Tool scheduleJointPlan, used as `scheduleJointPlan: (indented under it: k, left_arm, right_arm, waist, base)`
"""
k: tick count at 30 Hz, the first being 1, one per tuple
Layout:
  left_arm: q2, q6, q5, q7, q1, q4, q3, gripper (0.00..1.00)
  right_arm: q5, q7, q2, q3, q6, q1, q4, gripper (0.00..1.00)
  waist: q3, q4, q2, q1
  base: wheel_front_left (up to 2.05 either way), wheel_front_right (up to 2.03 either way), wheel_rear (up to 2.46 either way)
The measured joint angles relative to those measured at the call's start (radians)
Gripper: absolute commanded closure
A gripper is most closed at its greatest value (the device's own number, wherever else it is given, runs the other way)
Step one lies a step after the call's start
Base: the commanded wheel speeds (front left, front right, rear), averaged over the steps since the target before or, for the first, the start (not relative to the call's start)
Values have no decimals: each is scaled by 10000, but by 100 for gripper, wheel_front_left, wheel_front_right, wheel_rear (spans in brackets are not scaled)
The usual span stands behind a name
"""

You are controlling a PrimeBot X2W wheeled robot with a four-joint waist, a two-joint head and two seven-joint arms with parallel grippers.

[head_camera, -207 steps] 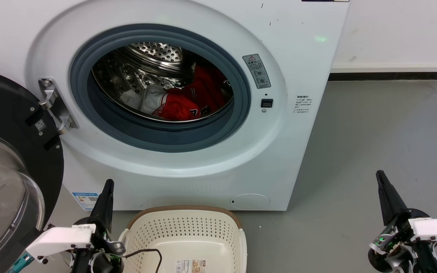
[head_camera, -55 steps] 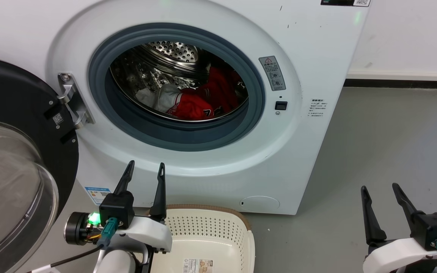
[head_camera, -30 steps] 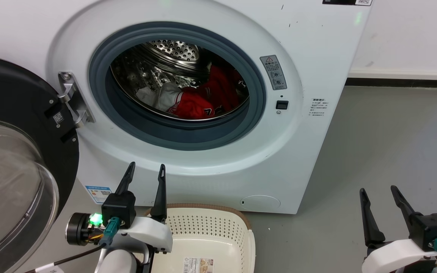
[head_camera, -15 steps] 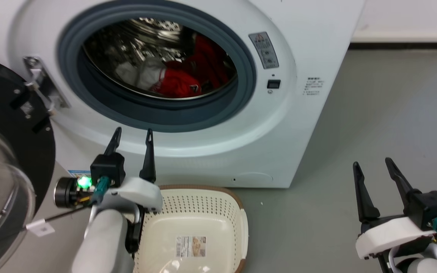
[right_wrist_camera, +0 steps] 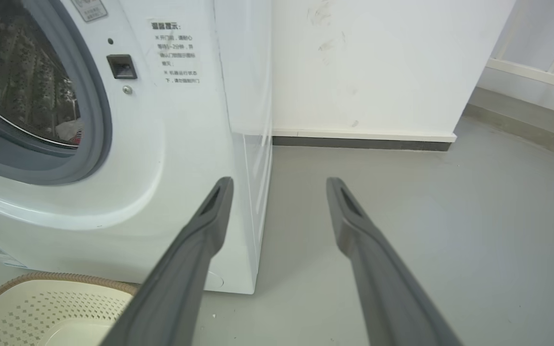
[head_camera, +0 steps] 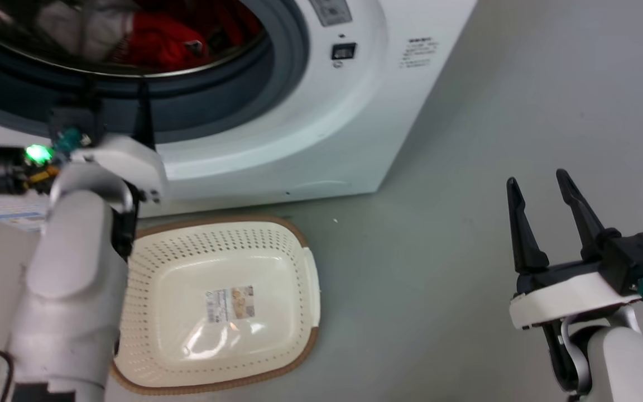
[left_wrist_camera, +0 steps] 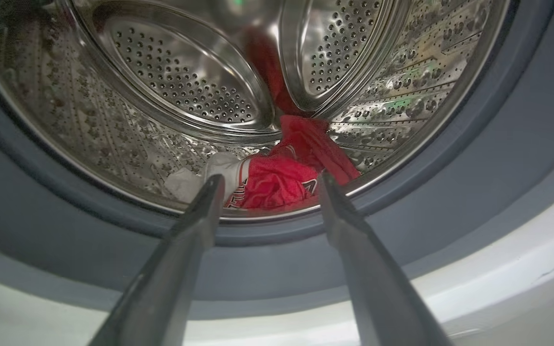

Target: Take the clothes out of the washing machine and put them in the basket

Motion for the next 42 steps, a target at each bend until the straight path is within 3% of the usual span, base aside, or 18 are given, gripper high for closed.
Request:
scheduleJointPlan:
  k: [19, 30, 38, 42]
  left_arm:
    - [2316, -631, 405, 1695, -4480, 2548, -167, 0]
    - [3450, -1233, 665, 4443, -6475, 3398, -763, 0]
    - [3651, -1390, 282, 6964, -7119, 3921, -928, 0]
    - [3691, -1402, 88, 7651, -7209, 3839, -928, 0]
  right_arm:
    - [1012, -961, -10, 970, 0, -1115, 1089, 0]
    - [1404, -1089, -4, 1333, 0, -1371, 1080, 0]
    - [1457, -1106, -6, 1436, 0, -1526, 1001, 0]
    - [1526, -1106, -4, 1526, 0, -1526, 966, 0]
  waist:
    - [2296, -2234, 0, 0]
    - [3288, -2834, 0, 0]
    - [3737, -3020, -1, -1]
    - [3821, -3042, 0, -1]
  base:
    - [0, 0, 0]
    - [0, 0, 0]
    - [0, 0, 0]
    - [0, 0, 0]
